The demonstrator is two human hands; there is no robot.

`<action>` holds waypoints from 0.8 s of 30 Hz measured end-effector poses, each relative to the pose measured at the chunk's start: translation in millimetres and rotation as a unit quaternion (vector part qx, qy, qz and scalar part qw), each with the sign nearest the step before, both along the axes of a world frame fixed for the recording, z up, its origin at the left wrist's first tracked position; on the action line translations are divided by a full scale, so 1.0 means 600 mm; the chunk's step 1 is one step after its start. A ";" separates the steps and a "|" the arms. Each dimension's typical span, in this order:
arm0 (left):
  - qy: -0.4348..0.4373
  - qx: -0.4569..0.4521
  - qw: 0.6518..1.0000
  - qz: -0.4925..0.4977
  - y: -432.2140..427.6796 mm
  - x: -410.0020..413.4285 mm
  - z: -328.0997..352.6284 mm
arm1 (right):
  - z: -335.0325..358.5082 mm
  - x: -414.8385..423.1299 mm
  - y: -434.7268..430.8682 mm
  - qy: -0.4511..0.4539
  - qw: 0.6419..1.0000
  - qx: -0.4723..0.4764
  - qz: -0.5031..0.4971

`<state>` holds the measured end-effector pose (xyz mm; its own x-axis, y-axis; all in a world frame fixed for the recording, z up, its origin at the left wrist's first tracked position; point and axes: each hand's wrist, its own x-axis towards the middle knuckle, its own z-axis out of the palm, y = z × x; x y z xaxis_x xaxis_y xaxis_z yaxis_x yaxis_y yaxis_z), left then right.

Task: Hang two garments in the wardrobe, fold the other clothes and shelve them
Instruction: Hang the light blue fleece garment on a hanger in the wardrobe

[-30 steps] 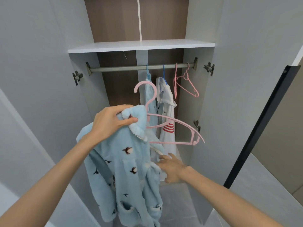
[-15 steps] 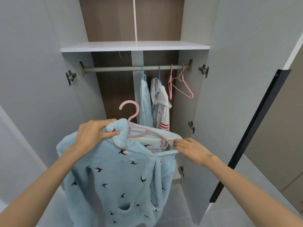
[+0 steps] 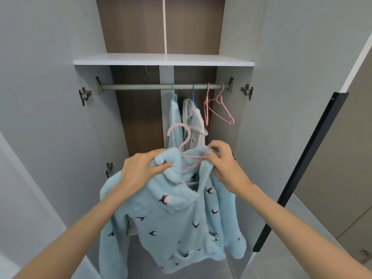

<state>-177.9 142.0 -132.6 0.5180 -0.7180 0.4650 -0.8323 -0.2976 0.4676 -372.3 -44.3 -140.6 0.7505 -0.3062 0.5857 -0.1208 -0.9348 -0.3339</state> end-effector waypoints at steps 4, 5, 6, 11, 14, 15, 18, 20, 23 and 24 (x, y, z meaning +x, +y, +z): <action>0.053 -0.085 0.995 -0.020 -0.002 -0.014 0.010 | 0.009 -0.016 -0.009 0.024 0.996 0.075 -0.048; 0.061 -0.100 0.993 -0.026 -0.003 -0.015 0.013 | 0.011 -0.023 -0.015 0.063 0.990 0.102 -0.080; 0.067 -0.110 0.991 -0.031 -0.005 -0.016 0.014 | 0.012 -0.027 -0.020 0.108 0.983 0.104 -0.108; 0.064 -0.111 0.991 -0.037 -0.020 -0.032 0.024 | 0.033 -0.041 -0.013 0.125 0.990 0.012 -0.061; 0.048 -0.076 0.994 -0.058 -0.031 -0.051 0.028 | 0.048 -0.044 0.000 0.131 0.991 -0.006 -0.013; 0.039 -0.062 0.995 -0.068 -0.036 -0.058 0.029 | 0.047 -0.043 0.006 0.130 0.991 -0.012 -0.001; 0.028 -0.022 0.996 -0.078 -0.047 -0.070 0.029 | 0.038 -0.043 0.018 0.111 0.994 -0.014 -0.009; 0.054 -0.002 0.995 -0.082 -0.050 -0.067 0.031 | 0.030 -0.051 0.014 0.083 0.996 -0.003 -0.041; 0.090 -0.003 0.990 -0.108 -0.044 -0.054 0.034 | 0.029 -0.060 0.009 0.059 0.995 0.030 -0.072; 0.096 -0.005 0.988 -0.117 -0.041 -0.050 0.035 | 0.030 -0.061 0.009 0.056 0.995 0.040 -0.070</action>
